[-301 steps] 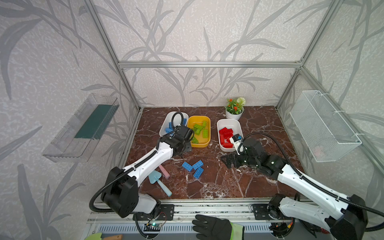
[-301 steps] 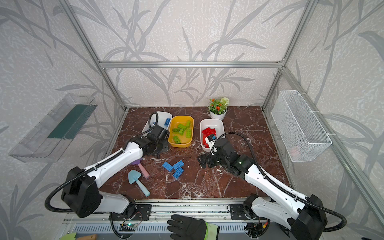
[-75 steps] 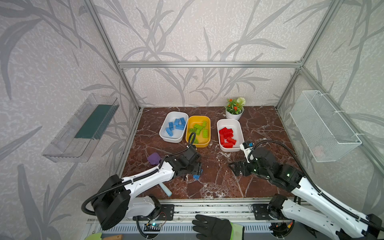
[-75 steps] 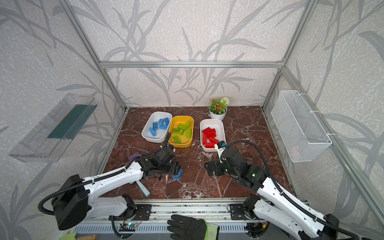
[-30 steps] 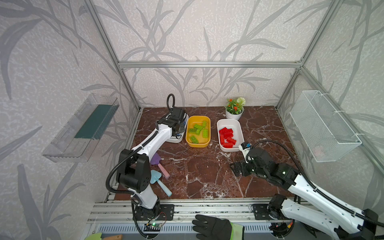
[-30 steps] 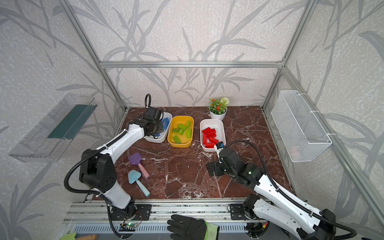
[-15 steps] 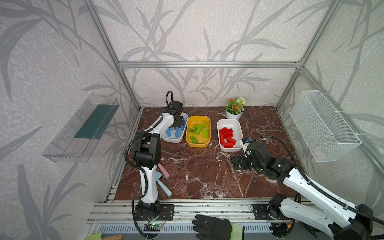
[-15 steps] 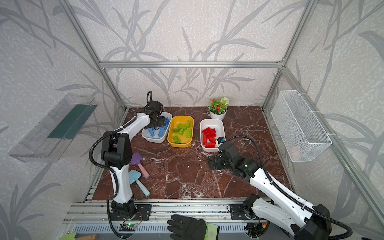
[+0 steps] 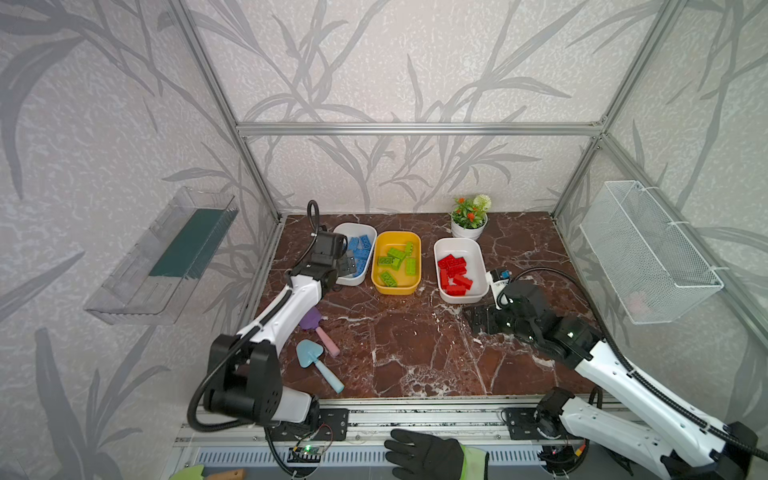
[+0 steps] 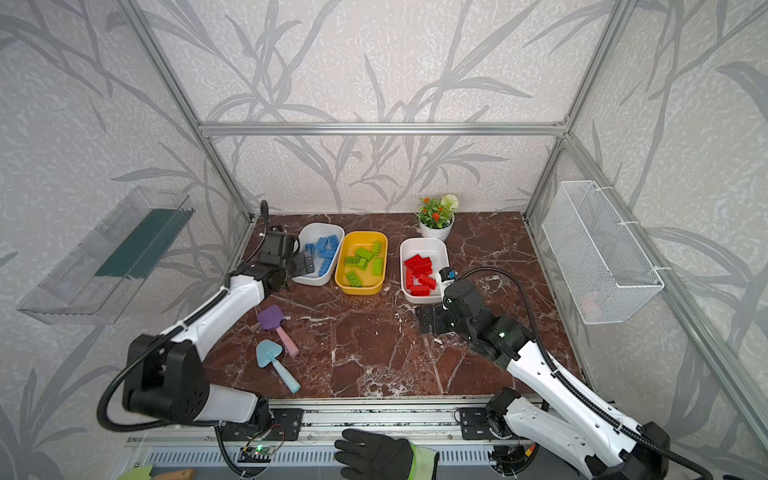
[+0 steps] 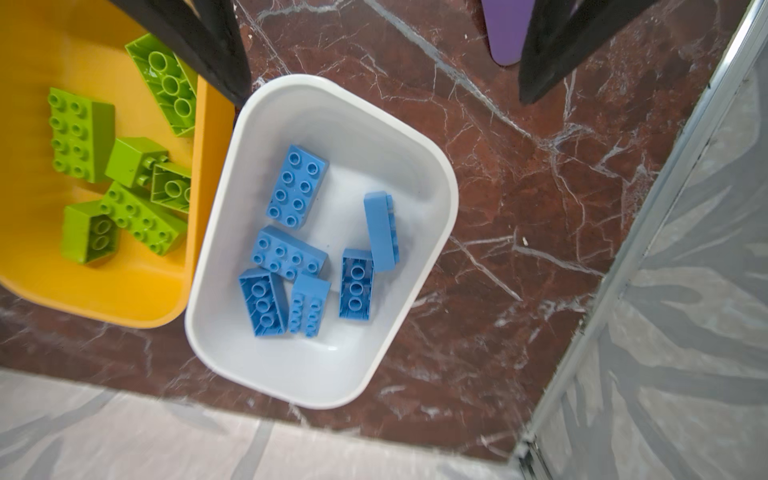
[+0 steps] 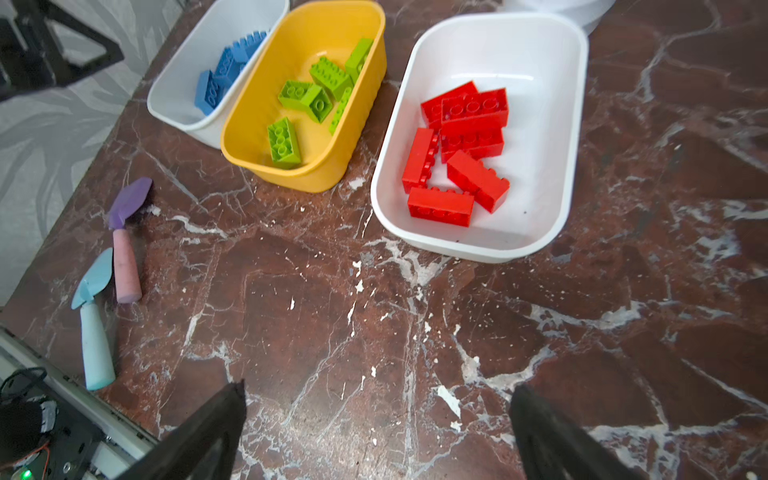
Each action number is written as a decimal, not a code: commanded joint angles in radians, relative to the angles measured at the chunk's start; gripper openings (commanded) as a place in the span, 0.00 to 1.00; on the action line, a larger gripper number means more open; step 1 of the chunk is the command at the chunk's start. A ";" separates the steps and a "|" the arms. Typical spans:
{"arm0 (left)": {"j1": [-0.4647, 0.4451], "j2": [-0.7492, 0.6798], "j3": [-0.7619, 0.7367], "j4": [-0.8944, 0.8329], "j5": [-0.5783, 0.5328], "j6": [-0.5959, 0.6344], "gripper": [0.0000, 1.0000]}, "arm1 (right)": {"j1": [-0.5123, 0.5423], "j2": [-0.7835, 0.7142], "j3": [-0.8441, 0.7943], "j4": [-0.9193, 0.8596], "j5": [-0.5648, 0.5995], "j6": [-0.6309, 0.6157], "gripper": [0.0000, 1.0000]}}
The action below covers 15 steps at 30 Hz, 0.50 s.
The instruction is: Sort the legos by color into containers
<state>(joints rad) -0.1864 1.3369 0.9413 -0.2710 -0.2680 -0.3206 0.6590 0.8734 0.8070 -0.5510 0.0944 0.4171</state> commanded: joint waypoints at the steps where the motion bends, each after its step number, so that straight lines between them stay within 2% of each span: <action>1: -0.001 -0.145 -0.192 0.243 -0.053 0.081 0.99 | -0.009 -0.028 -0.005 -0.011 0.117 -0.008 0.99; 2: -0.002 -0.181 -0.239 0.288 -0.068 0.094 0.99 | -0.009 -0.030 -0.009 -0.015 0.129 -0.008 0.99; 3: -0.001 -0.217 -0.284 0.322 -0.086 0.108 0.99 | -0.008 -0.034 -0.020 -0.016 0.139 -0.086 0.99; 8: -0.001 -0.292 -0.410 0.423 -0.178 0.165 0.99 | -0.008 -0.062 -0.090 0.009 0.138 -0.118 0.99; 12: 0.002 -0.264 -0.482 0.584 -0.204 0.204 0.99 | -0.008 -0.096 -0.163 0.070 0.182 -0.153 0.99; 15: 0.006 -0.199 -0.486 0.642 -0.257 0.227 0.99 | -0.009 -0.157 -0.273 0.231 0.269 -0.217 0.99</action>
<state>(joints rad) -0.1864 1.0996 0.4603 0.2283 -0.4500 -0.1497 0.6533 0.7631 0.5972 -0.4625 0.2649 0.2699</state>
